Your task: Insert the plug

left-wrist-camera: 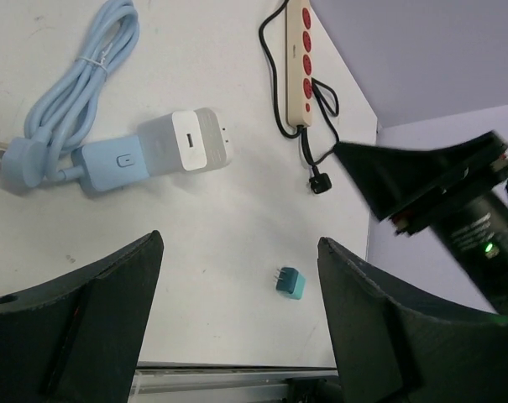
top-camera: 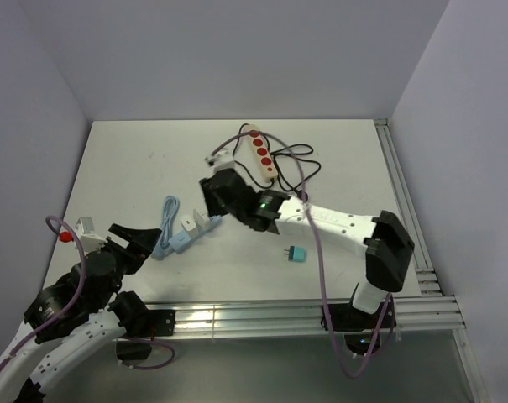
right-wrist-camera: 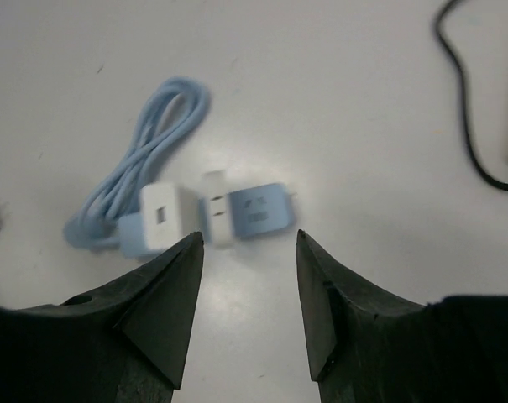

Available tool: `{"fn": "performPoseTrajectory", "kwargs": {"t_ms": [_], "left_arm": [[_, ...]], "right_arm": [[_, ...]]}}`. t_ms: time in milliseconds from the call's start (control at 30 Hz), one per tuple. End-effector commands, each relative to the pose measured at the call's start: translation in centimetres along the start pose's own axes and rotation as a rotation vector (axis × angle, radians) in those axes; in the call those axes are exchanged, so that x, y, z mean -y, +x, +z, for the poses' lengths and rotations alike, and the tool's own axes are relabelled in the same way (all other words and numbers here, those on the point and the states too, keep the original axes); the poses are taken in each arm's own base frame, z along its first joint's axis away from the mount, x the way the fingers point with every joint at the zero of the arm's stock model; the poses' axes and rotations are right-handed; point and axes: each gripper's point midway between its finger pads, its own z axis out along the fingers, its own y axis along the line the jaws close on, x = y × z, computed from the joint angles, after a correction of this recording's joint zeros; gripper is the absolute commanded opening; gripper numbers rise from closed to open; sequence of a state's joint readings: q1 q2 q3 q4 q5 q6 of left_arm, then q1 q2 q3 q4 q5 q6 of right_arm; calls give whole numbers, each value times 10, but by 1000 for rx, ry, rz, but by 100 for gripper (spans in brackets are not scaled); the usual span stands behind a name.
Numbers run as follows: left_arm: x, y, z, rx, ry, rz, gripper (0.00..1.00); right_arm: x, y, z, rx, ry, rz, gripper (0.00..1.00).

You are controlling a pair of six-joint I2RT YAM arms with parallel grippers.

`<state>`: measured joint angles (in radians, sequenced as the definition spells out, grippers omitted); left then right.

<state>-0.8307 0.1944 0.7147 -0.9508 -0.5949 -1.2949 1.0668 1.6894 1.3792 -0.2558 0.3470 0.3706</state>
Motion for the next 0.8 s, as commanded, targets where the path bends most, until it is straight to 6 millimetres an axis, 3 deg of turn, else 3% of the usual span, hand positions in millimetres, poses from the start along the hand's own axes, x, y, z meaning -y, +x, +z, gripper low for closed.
{"fn": "performPoseTrajectory", "kwargs": {"t_ms": [0, 67, 100, 133, 167, 200, 233, 267, 300, 333, 367, 433, 467, 500, 533, 567, 600, 767], "left_arm": [[16, 3, 0, -27, 46, 32, 80], [24, 4, -1, -40, 85, 51, 80], [27, 5, -2, -44, 97, 53, 80], [30, 5, -2, -49, 111, 58, 80], [33, 6, -3, -56, 126, 71, 80], [39, 9, -3, -71, 144, 74, 80], [42, 9, -4, -76, 154, 84, 80], [44, 11, -4, -83, 161, 91, 80], [47, 14, -3, -100, 168, 99, 80], [47, 16, -3, -106, 167, 108, 80], [49, 17, -2, -113, 169, 118, 80], [52, 20, -1, -126, 173, 132, 80], [52, 21, 0, -131, 175, 138, 80], [53, 23, 2, -137, 170, 146, 81], [54, 24, 2, -140, 176, 152, 81], [55, 25, 3, -142, 177, 155, 81], [56, 26, 4, -145, 175, 163, 81], [61, 29, 10, -148, 178, 188, 81]], "right_arm": [[76, 4, 1, -30, 156, 141, 55], [106, 14, 3, -66, 189, 199, 56], [120, 13, 6, -72, 194, 222, 56], [150, 11, 12, -79, 225, 244, 57], [163, 5, 16, -74, 241, 241, 58], [190, 13, 25, -116, 294, 217, 67], [195, 16, 32, -152, 278, 213, 68], [200, -1, 38, -138, 267, 219, 69], [210, -1, 45, -151, 272, 227, 69], [233, 11, 57, -195, 304, 239, 70], [237, -6, 63, -173, 288, 243, 70], [250, 3, 82, -215, 288, 211, 71], [255, -13, 88, -192, 285, 205, 71], [258, -15, 94, -200, 286, 194, 72], [264, 5, 105, -268, 301, 183, 72], [269, -9, 111, -247, 305, 176, 73], [271, 2, 122, -276, 299, 157, 73], [279, 11, 145, -295, 284, 149, 73]]}}
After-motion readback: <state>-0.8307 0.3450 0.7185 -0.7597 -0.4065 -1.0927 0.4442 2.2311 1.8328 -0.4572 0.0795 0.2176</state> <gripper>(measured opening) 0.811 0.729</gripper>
